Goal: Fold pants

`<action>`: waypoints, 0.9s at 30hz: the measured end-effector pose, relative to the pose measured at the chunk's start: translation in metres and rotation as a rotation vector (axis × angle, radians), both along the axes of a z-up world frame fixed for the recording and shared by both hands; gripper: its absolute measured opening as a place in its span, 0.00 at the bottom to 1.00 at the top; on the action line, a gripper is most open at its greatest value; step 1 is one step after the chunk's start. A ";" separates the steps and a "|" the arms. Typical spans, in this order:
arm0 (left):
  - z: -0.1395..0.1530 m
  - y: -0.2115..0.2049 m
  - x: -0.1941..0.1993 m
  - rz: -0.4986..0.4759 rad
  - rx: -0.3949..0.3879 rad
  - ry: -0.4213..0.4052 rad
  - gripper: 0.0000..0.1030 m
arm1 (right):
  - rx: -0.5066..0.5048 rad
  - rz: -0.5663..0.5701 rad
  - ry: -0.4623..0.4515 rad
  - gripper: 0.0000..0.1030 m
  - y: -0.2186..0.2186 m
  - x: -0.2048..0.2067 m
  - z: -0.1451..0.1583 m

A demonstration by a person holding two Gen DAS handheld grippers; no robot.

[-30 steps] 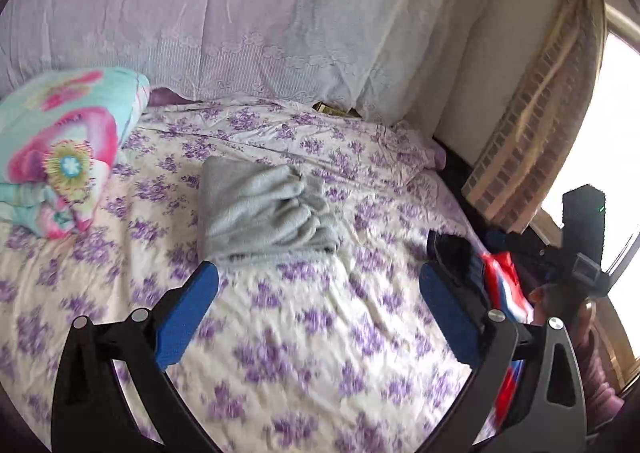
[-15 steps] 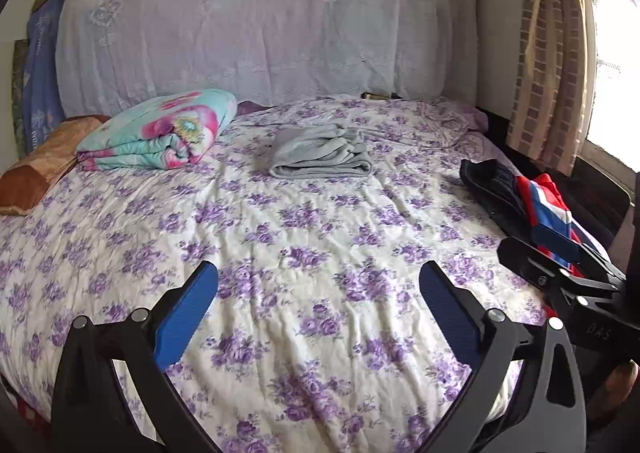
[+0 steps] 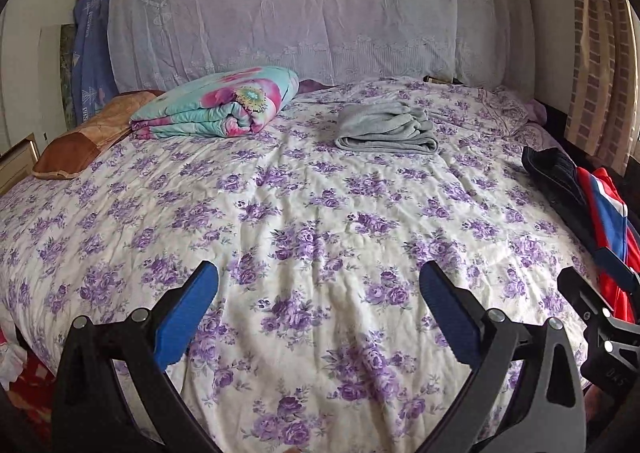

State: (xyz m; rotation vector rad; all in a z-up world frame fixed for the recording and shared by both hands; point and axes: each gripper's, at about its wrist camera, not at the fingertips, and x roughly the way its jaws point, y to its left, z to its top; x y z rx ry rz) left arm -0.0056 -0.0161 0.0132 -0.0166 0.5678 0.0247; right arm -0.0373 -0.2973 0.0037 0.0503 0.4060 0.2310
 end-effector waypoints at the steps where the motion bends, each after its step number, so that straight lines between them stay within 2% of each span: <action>1: 0.000 0.000 0.000 0.002 0.003 0.000 0.95 | -0.006 -0.005 -0.002 0.96 0.000 0.000 0.001; 11: -0.005 -0.006 0.006 0.008 0.043 0.018 0.95 | 0.008 -0.032 0.050 0.96 -0.007 0.010 -0.008; 14: -0.007 -0.007 0.008 0.035 0.064 0.027 0.95 | 0.010 -0.033 0.062 0.96 -0.006 0.012 -0.011; 27: -0.013 -0.014 0.012 0.009 0.082 0.052 0.95 | 0.002 -0.039 0.079 0.96 -0.007 0.017 -0.016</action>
